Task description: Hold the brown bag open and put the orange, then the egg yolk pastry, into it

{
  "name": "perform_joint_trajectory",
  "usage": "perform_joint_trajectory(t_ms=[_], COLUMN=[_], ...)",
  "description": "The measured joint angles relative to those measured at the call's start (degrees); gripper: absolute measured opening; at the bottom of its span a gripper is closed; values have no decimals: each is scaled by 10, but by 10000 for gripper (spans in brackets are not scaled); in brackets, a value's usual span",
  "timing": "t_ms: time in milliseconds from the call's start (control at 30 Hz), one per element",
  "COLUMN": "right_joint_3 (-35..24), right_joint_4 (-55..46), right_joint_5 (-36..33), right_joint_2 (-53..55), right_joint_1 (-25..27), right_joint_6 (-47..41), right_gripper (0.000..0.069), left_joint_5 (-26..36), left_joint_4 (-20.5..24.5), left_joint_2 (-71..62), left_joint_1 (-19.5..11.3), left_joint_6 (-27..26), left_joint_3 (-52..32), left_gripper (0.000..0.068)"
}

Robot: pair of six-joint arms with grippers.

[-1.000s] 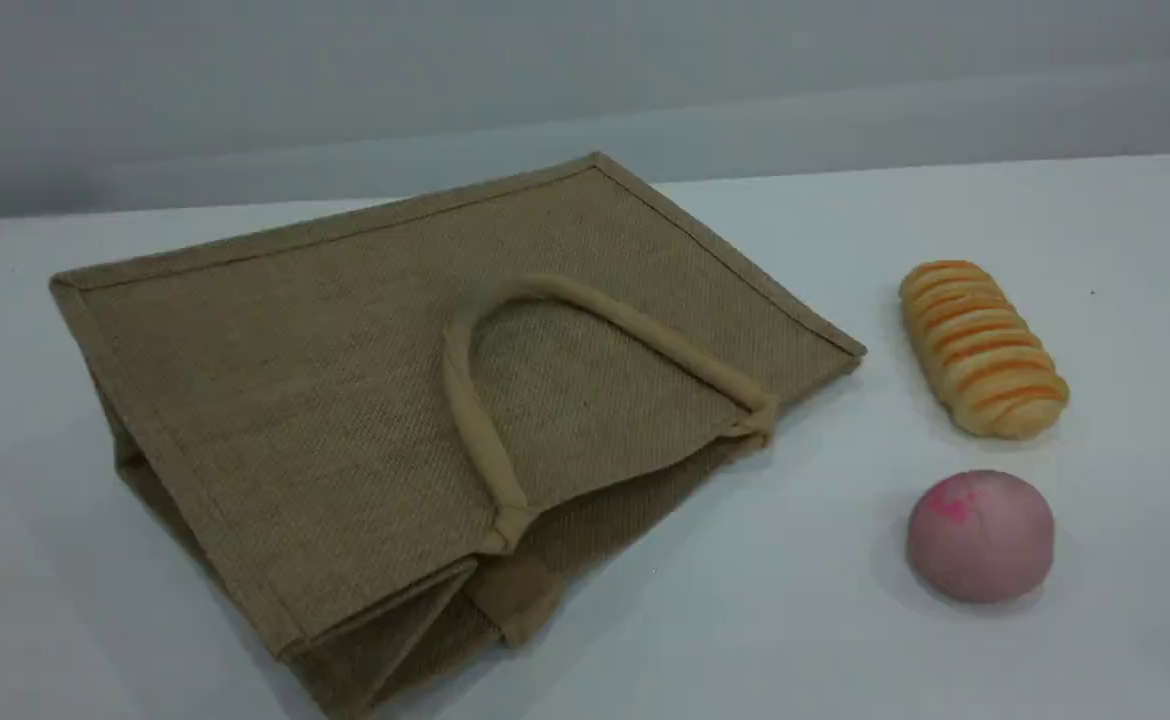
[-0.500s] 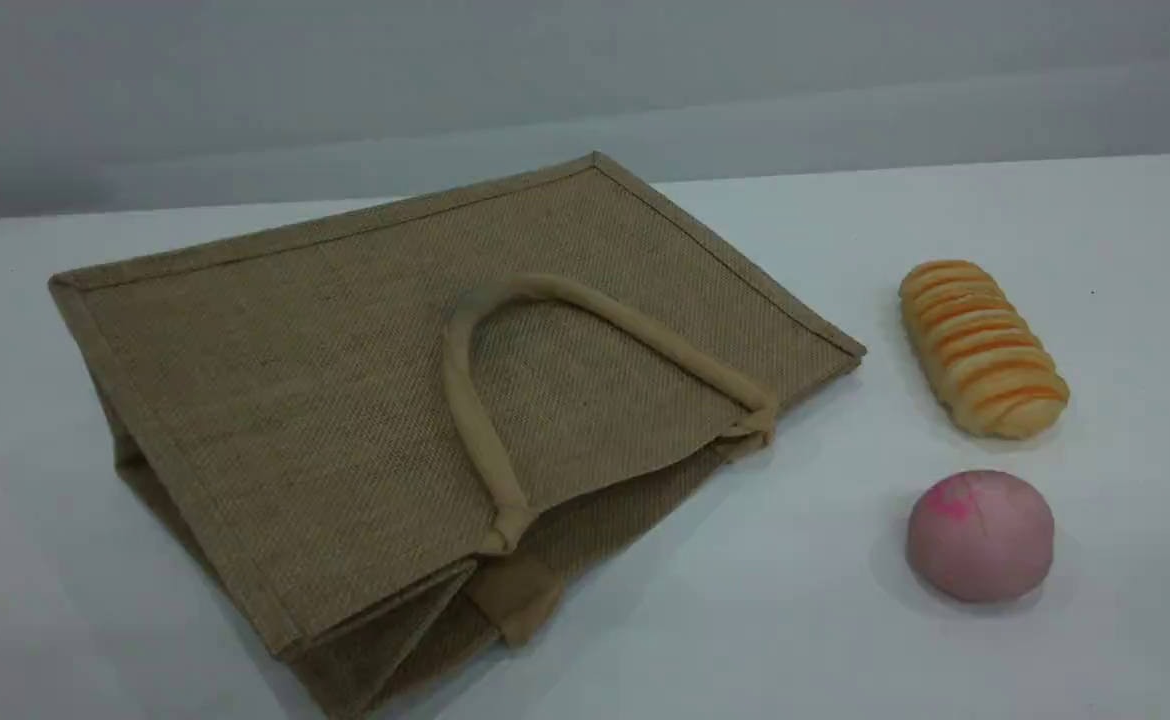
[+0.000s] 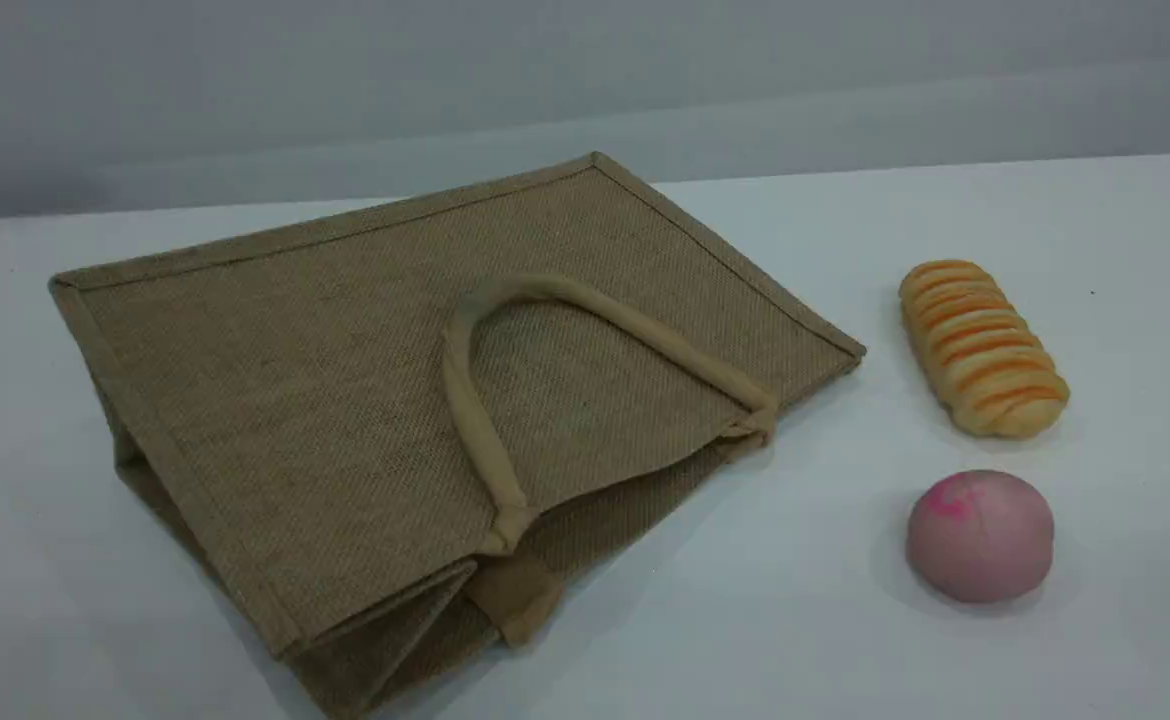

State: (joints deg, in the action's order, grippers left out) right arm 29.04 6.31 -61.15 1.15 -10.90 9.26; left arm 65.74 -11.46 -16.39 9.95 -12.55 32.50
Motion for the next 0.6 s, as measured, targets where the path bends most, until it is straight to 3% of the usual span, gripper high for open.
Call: perform_joint_trajectory(t_ms=[200,600], right_joint_3=[0,0], right_joint_4=[0,0], right_joint_5=[-1,-1], right_joint_2=[0,0], right_joint_1=[0,0], right_joint_6=[-2,-2], right_gripper=[538,539], left_joint_5=[-1,-35], left_joint_4=[81,104], left_joint_2=[0,0], left_joint_1=[0,0], left_joint_6=[83,101], left_joint_3=[-1,-33], left_gripper=[501,501])
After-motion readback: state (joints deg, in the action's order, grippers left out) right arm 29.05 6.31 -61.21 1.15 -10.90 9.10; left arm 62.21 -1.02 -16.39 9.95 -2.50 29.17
